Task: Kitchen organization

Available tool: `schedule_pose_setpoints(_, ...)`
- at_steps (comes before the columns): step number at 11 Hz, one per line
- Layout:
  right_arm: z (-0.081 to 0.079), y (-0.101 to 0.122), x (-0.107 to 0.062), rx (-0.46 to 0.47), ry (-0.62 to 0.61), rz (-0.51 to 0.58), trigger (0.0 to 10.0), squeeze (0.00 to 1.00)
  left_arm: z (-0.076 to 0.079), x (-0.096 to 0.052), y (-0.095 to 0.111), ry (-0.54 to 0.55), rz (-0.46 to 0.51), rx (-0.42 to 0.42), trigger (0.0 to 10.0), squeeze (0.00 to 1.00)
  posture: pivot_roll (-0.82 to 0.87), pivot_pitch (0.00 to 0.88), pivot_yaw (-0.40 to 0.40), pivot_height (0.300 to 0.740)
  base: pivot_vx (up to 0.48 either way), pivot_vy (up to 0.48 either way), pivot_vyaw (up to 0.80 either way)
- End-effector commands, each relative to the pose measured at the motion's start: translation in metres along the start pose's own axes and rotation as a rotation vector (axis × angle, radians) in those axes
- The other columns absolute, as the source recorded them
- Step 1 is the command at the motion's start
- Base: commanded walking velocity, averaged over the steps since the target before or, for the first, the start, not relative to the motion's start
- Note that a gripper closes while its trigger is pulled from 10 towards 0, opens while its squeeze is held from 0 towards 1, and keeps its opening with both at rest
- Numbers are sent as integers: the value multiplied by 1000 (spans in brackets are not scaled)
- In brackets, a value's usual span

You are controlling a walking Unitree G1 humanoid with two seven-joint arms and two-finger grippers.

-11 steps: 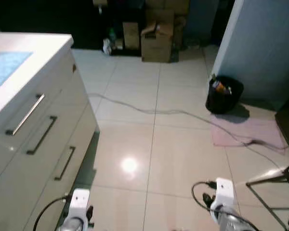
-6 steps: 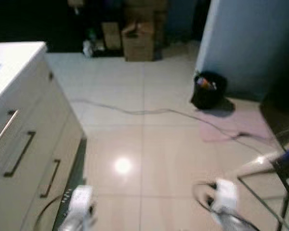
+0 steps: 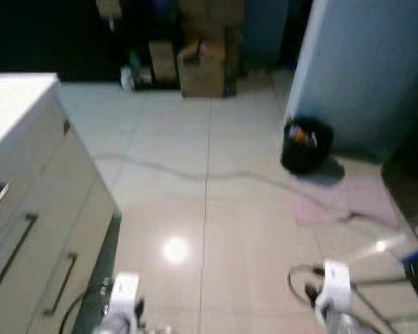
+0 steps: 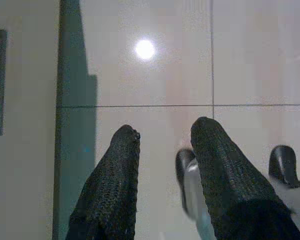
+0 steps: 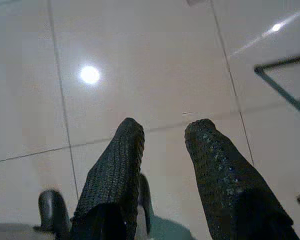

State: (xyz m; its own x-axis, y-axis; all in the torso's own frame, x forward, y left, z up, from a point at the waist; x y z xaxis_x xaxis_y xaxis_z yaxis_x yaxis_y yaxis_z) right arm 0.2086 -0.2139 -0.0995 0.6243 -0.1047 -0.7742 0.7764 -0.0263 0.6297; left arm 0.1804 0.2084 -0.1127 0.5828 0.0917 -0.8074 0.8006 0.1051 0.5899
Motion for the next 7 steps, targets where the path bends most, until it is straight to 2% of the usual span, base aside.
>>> schedule_pose_setpoints(1, -12, 4, 1, 2, 29, 12, 10000, 0, -13, -1, 0, 33, -2, 0, 10000, 0, 59, 74, 24, 740, 394, 0, 0)
schedule_pose_setpoints(7, -14, 6, 2, 10, 35, 17, 10000, 0, -14, -1, 3, 37, 3, -5, 10000, 0, 60, 84, 24, 740, 394, 0, 0)
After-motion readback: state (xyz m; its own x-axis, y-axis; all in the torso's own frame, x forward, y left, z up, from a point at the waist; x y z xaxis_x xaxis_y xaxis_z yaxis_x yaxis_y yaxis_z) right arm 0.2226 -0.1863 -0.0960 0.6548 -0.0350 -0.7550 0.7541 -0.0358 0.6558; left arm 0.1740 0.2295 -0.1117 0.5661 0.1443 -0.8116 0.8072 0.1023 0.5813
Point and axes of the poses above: a point about 5 cm out from each wrist's last joint towards the gripper, its own x axis pointing out of the wrist towards the gripper, its own y axis along the axis of the wrist's last joint, z = x × y, the point moved 3 cm from there along x, pointing out of the wrist towards the gripper, and after that the axes turned 10 degrees about -x, right-handed, at the moved point
